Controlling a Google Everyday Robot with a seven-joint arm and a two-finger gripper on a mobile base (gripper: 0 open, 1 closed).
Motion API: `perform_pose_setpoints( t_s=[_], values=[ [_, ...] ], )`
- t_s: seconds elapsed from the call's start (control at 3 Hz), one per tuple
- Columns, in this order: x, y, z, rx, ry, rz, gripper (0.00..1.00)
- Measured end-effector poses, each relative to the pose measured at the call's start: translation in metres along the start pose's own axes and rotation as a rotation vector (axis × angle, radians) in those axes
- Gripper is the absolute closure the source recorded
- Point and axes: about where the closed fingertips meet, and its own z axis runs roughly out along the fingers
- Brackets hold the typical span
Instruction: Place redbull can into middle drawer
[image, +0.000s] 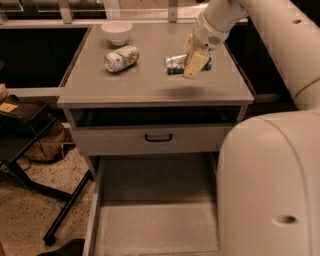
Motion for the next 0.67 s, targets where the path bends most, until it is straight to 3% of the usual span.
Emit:
perform_pose_setpoints(
  t_s=[0.33,0.67],
  values=[
    [-0.0249,0.0361,-0.0243,0.032,0.014,-0.019,1.0],
    [-0.025,0.0363,-0.024,0.032,0.014,-0.019,1.0]
  ],
)
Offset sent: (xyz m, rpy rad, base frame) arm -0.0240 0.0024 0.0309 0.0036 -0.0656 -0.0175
